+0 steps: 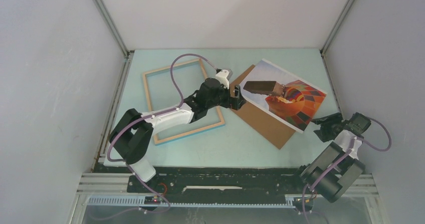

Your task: Put the photo into the frame

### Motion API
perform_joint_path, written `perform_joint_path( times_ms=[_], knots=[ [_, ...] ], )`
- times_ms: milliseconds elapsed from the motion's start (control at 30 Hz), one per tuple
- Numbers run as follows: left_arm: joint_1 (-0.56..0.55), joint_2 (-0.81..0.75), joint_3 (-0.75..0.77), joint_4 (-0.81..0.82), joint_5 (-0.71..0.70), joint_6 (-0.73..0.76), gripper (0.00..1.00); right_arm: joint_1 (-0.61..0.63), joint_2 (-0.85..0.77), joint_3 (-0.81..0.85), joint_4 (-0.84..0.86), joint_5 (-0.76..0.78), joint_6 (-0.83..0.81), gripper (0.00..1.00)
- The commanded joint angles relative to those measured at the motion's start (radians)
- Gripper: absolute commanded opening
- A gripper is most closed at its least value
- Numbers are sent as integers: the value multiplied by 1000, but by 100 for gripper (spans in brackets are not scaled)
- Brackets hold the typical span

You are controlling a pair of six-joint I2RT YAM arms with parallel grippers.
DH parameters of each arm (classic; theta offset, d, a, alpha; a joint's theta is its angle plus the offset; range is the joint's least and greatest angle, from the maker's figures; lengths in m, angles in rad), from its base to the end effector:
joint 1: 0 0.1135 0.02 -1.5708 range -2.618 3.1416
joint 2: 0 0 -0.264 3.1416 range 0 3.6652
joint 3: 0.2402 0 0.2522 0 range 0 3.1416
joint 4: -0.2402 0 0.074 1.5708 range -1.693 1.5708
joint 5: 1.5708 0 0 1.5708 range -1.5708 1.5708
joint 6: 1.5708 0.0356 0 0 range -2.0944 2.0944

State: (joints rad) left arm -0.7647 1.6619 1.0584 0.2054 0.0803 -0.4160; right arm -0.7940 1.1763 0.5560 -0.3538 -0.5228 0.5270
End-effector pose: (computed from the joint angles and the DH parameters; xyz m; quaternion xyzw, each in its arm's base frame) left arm 0.2727 -0.2656 0.2443 0.1663 0.8158 -0.3355 0.4407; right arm 0.1610 -0.1385 0.1769 0.5065 0.7758 0.2070 0.3143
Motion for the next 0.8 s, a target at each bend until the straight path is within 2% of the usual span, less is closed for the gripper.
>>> perform_joint_path(
  times_ms=[0, 200, 767],
  knots=[
    [0, -23, -35, 72, -8, 37, 100, -17, 59, 4, 65, -105, -51, 61],
    [0, -27, -44, 92, -5, 26, 100, -20, 161, -7, 139, -196, -27, 56],
    [5, -40, -66, 124, -17, 19, 100, -37, 282, -45, 274, -195, 1, 53]
  ],
)
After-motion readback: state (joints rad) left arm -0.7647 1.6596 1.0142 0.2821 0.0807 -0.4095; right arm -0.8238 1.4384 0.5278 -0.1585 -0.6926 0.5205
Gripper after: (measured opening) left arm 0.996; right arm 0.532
